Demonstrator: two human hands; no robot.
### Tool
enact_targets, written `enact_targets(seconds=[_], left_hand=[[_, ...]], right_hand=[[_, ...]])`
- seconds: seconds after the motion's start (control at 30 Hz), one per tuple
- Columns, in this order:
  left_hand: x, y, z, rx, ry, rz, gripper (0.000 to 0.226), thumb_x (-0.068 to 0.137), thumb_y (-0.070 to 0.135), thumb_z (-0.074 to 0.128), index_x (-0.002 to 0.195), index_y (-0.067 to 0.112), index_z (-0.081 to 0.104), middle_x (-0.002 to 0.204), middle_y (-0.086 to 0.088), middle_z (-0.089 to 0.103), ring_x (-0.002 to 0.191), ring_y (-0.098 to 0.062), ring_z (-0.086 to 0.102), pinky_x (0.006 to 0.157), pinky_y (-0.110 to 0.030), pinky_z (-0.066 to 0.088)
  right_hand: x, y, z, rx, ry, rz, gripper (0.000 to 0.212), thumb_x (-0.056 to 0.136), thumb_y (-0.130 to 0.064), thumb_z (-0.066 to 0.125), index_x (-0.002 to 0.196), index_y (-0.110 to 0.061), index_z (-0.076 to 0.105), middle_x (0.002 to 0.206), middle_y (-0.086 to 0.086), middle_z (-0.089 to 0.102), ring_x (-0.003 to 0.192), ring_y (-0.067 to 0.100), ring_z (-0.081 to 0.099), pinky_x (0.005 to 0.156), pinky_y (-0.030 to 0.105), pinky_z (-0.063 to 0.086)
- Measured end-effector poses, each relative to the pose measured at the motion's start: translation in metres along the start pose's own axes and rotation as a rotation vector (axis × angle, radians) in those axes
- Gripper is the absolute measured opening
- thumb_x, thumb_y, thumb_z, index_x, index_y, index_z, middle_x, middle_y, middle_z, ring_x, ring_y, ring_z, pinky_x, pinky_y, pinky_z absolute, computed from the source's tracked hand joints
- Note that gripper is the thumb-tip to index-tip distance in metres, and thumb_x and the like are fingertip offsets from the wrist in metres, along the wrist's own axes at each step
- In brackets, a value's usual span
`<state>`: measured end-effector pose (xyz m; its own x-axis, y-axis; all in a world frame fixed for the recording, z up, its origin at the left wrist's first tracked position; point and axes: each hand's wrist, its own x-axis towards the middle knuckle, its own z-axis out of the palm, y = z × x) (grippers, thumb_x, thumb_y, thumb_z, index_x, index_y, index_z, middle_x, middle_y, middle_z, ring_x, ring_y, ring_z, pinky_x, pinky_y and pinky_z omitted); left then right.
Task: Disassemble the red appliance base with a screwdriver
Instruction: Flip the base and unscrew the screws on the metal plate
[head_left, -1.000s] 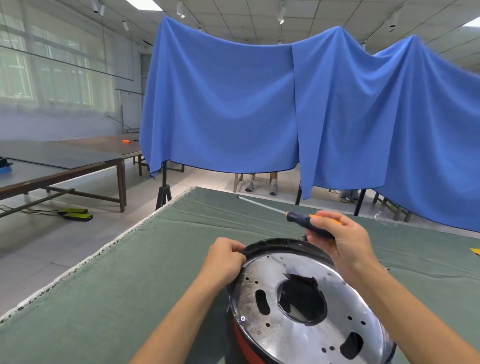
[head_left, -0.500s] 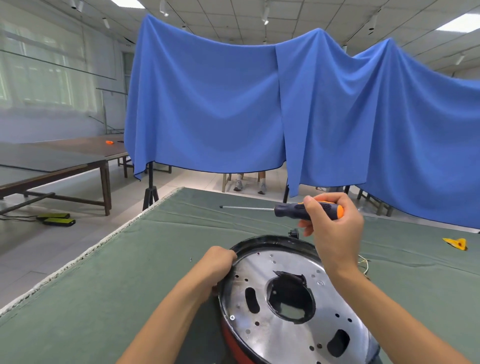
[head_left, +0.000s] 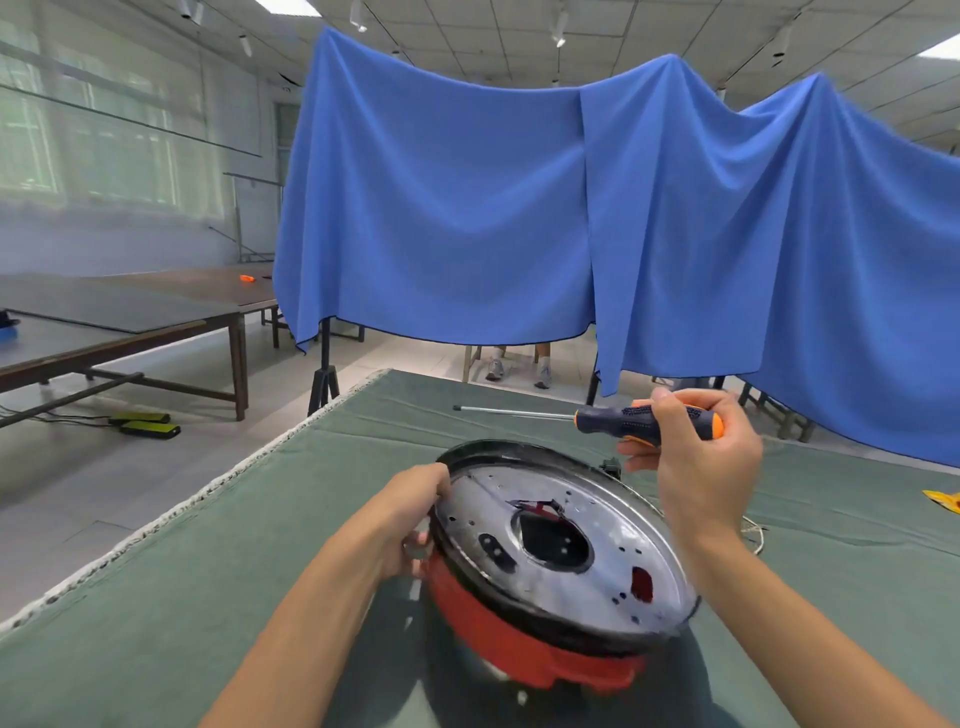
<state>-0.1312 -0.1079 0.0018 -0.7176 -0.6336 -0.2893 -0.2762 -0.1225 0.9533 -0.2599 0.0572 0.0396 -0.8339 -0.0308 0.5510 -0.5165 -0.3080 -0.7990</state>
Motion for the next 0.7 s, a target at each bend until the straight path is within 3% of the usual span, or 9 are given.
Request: enact_targets(seconds=[0.1, 0.23, 0.3, 0.37, 0.47, 0.57, 0.7], left_hand=[[-0.004, -0.002, -0.008, 0.167, -0.049, -0.001, 0.014, 0.077, 0.016, 0.041, 0.078, 0.011, 0.053, 0.074, -0.006, 0.049, 0.059, -0.023, 0.047, 0.048, -0.035, 0.051], [0.009, -0.008, -0.015, 0.395, -0.003, -0.070, 0.032, 0.081, 0.036, 0.048, 0.098, 0.009, 0.053, 0.088, -0.016, 0.062, 0.058, -0.029, 0.063, 0.052, -0.046, 0.057], [0.017, -0.009, -0.013, 0.509, 0.104, -0.032, 0.037, 0.078, 0.037, 0.050, 0.096, 0.005, 0.056, 0.088, -0.018, 0.064, 0.069, -0.031, 0.065, 0.064, -0.047, 0.058], [0.028, -0.009, -0.008, 0.604, 0.210, 0.052, 0.035, 0.076, 0.034, 0.051, 0.087, 0.002, 0.057, 0.088, -0.018, 0.064, 0.081, -0.033, 0.064, 0.076, -0.039, 0.054], [0.038, -0.005, 0.001, 0.611, 0.208, 0.124, 0.023, 0.078, 0.023, 0.051, 0.062, 0.008, 0.046, 0.063, -0.012, 0.050, 0.070, -0.036, 0.056, 0.064, -0.031, 0.039], [0.045, -0.008, 0.006, 0.684, 0.217, 0.122, 0.018, 0.083, 0.011, 0.045, 0.087, -0.001, 0.058, 0.099, -0.023, 0.064, 0.103, -0.038, 0.059, 0.084, -0.040, 0.048], [0.042, -0.008, 0.007, 0.863, 0.254, 0.133, 0.030, 0.084, 0.007, 0.037, 0.107, 0.010, 0.058, 0.118, -0.014, 0.060, 0.106, -0.034, 0.055, 0.091, -0.039, 0.046]], right_hand=[[-0.004, 0.003, 0.002, -0.017, -0.013, -0.012, 0.014, 0.087, -0.016, 0.067, 0.080, -0.016, 0.056, 0.066, 0.004, 0.070, 0.046, 0.026, 0.066, 0.039, 0.029, 0.052], [-0.003, 0.003, 0.001, -0.046, -0.040, -0.060, 0.015, 0.086, -0.014, 0.069, 0.079, -0.015, 0.056, 0.066, 0.006, 0.069, 0.045, 0.025, 0.064, 0.038, 0.027, 0.050], [0.001, 0.000, 0.000, -0.066, -0.046, -0.079, 0.016, 0.084, -0.014, 0.071, 0.078, -0.017, 0.056, 0.065, 0.007, 0.066, 0.044, 0.023, 0.063, 0.038, 0.026, 0.048], [0.006, -0.002, 0.000, -0.080, -0.039, -0.086, 0.017, 0.083, -0.016, 0.072, 0.077, -0.018, 0.056, 0.065, 0.006, 0.066, 0.043, 0.021, 0.062, 0.038, 0.025, 0.046], [0.011, -0.007, 0.001, -0.111, -0.047, -0.133, 0.018, 0.082, -0.017, 0.072, 0.077, -0.019, 0.055, 0.062, -0.005, 0.064, 0.045, 0.018, 0.062, 0.039, 0.024, 0.047], [0.017, -0.017, 0.002, -0.166, -0.084, -0.259, 0.017, 0.080, -0.019, 0.069, 0.076, -0.023, 0.053, 0.061, -0.008, 0.061, 0.056, 0.023, 0.063, 0.046, 0.030, 0.052], [0.032, -0.040, 0.010, -0.262, -0.128, -0.487, 0.014, 0.075, -0.014, 0.062, 0.074, -0.021, 0.050, 0.058, -0.013, 0.057, 0.051, 0.007, 0.052, 0.053, 0.018, 0.044]])
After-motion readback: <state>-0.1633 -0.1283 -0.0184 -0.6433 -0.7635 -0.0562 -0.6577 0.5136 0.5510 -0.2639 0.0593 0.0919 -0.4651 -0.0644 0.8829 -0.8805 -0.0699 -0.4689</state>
